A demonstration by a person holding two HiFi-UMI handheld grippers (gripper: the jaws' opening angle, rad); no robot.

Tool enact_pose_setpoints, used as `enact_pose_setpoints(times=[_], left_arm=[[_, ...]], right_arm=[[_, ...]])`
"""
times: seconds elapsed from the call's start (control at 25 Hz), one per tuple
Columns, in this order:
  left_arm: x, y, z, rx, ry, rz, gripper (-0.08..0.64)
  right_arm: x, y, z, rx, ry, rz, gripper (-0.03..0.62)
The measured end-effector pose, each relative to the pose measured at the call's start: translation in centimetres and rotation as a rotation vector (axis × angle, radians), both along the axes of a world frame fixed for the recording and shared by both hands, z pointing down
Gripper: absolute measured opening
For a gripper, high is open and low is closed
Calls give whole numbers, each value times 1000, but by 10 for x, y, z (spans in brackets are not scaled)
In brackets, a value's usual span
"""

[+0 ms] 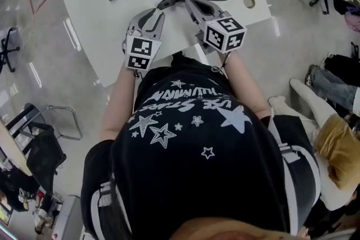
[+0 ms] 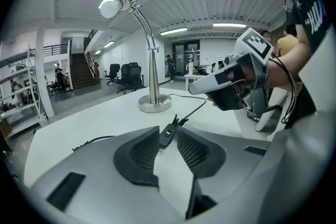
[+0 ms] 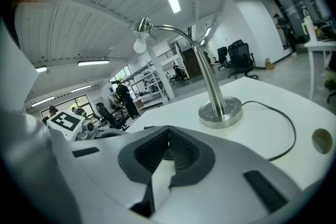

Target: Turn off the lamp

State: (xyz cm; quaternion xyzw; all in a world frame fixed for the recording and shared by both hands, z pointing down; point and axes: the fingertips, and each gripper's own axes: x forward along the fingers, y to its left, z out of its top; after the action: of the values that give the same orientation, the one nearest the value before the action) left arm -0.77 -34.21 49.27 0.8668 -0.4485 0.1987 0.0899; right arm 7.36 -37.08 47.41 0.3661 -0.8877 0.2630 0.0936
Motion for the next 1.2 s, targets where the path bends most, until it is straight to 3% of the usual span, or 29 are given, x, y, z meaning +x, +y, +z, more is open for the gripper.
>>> enact_pose_setpoints(times=[0.44, 0.72, 1.2], left_arm=[[0, -17, 43, -29, -142, 51, 186], [9, -29, 58, -28, -225, 104, 186], [7, -33, 64, -58, -244, 124, 143]], right_arm=[[-28, -7, 26, -55, 24, -123, 6], [-36, -7, 38, -86, 39, -176, 6], [-53, -5, 59, -150, 94, -277, 6]])
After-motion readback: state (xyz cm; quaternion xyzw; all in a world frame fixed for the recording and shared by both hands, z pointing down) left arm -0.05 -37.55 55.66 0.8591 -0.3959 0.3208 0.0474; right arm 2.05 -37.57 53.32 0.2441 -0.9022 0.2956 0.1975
